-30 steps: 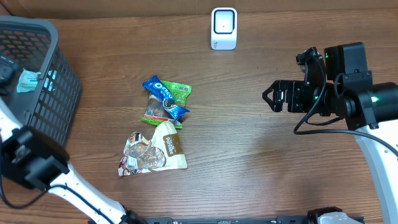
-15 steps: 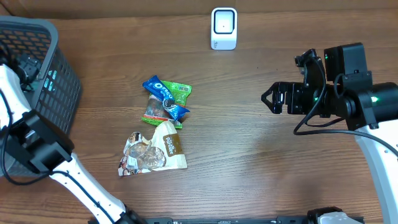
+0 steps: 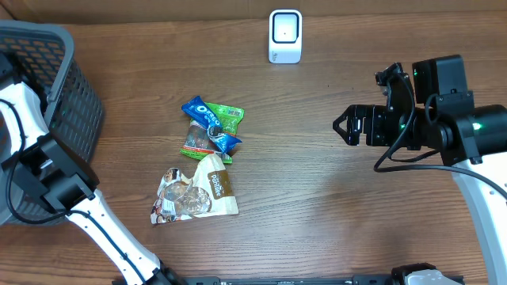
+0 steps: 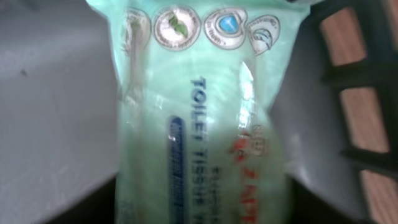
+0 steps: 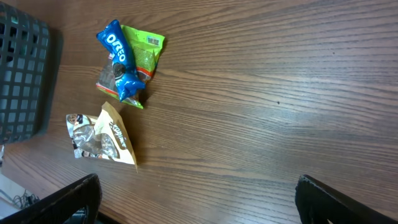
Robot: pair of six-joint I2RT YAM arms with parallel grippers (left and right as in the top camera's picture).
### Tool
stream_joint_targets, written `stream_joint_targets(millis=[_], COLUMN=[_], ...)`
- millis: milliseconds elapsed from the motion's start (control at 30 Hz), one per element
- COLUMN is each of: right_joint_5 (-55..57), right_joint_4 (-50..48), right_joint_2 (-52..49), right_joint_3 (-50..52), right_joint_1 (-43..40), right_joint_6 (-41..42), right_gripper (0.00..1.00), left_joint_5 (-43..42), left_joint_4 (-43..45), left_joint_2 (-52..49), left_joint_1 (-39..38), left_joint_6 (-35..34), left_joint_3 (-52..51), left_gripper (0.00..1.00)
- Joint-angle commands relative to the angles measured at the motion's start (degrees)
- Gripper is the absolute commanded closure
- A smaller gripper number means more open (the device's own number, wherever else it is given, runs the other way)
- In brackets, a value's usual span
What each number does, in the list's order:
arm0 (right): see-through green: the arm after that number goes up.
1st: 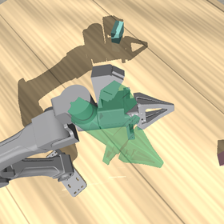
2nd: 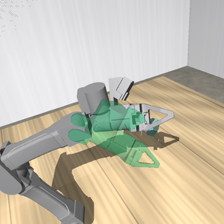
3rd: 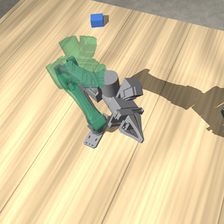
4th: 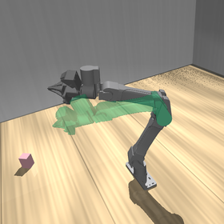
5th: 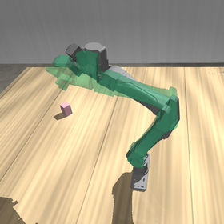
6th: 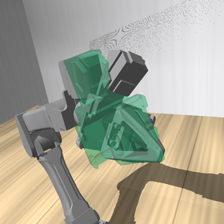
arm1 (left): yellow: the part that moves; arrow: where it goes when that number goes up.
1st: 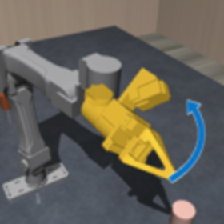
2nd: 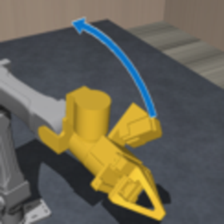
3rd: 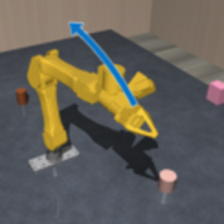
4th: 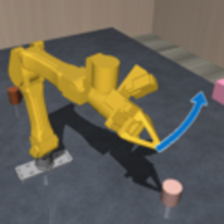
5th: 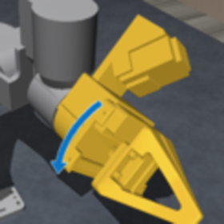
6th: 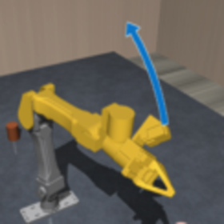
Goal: Scan the item barcode
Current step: 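Grasp the mint-green toilet tissue pack with the left gripper, then carry the tissue pack out and drop it beside the Oreo pack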
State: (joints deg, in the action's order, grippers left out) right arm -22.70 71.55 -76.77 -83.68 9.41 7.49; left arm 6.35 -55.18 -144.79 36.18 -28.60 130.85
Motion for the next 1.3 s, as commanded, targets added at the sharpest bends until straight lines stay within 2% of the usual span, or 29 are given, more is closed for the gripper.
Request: stream_joint_targets(millis=[0,200,367,700,900,1067,1167,1267], right_joint_5=[-0.6,-0.6,-0.5,-0.5,-0.5,-0.5,-0.5,0.2], right_joint_4=[-0.3,-0.3,-0.3,-0.8,-3.4,-6.1,-6.8,-6.7], right_joint_2=[0.1,0.1,0.1,0.1,0.1,0.1,0.1,0.1], right_joint_3=[-1.4,-1.4,-1.4,-1.4,-1.4,-1.4,-1.4,-1.4], right_joint_1=[0.2,0.2,0.2,0.2,0.2,0.2,0.2,0.2], right_joint_6=[0.0,0.0,0.0,0.0,0.0,0.0,-0.1,-0.3], right_gripper=[0.0,0.0,0.0,0.0,0.0,0.0,0.0,0.0], left_joint_5=[-0.5,-2.0,-1.9,-2.8,-12.2,-20.5,-20.3,-14.9], left_joint_4=[-1.7,-6.2,-9.5,-13.6,-17.8,-27.8,-33.6,-37.4], left_joint_2=[-2.9,-0.7,5.6,33.1,44.9,47.5,46.0,43.8], left_joint_1=[0.2,0.2,0.2,0.1,-0.9,-7.7,-15.8,-23.5], left_joint_6=[-1.0,-0.6,-0.6,4.5,10.5,13.6,16.5,16.5], left_joint_3=[-0.6,1.0,4.7,7.6,7.6,7.6,6.3,3.0], left_gripper=[0.96,0.96,0.96,0.96,0.96,0.96,0.96,0.96])
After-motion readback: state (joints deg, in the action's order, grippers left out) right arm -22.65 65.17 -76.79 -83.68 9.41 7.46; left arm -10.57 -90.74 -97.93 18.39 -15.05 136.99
